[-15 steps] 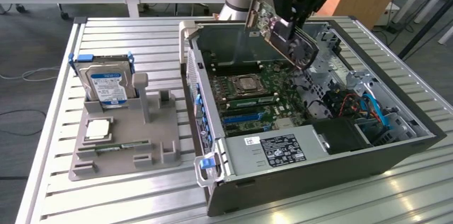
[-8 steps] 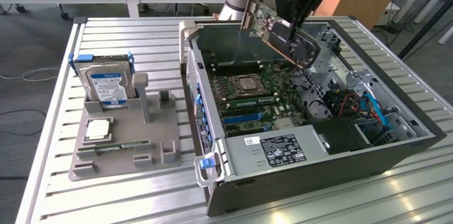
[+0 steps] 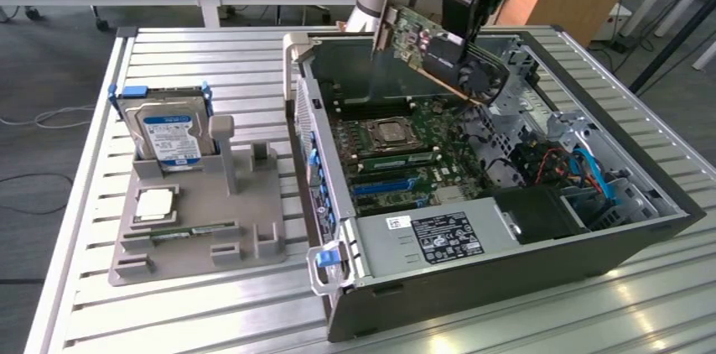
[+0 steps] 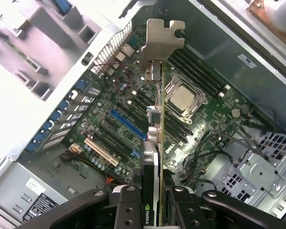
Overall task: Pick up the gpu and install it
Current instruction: 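Insert the gpu into the slot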
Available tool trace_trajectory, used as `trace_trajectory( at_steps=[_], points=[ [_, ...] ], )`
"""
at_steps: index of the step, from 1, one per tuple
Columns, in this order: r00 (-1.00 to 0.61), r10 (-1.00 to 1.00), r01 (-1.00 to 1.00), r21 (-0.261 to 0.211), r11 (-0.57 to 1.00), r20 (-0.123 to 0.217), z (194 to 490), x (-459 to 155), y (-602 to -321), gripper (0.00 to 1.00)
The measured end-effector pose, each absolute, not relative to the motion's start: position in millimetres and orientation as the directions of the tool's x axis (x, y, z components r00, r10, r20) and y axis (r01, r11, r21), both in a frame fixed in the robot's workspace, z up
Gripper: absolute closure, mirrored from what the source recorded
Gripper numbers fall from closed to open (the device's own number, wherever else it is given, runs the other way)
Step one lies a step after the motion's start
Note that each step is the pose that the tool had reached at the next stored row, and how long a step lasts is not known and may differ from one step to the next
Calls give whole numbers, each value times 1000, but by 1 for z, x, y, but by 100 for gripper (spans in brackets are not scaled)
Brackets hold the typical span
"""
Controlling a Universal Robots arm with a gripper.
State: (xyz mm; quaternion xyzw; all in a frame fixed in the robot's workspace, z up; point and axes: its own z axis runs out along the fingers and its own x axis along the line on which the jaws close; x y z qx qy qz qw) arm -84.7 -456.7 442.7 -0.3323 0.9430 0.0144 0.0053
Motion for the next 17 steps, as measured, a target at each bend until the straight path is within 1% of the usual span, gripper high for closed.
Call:
trace_trajectory(
  at_steps=[17],
  points=[
    [-551, -834, -834, 23, 551, -19, 442, -85, -457, 73]
  ],
)
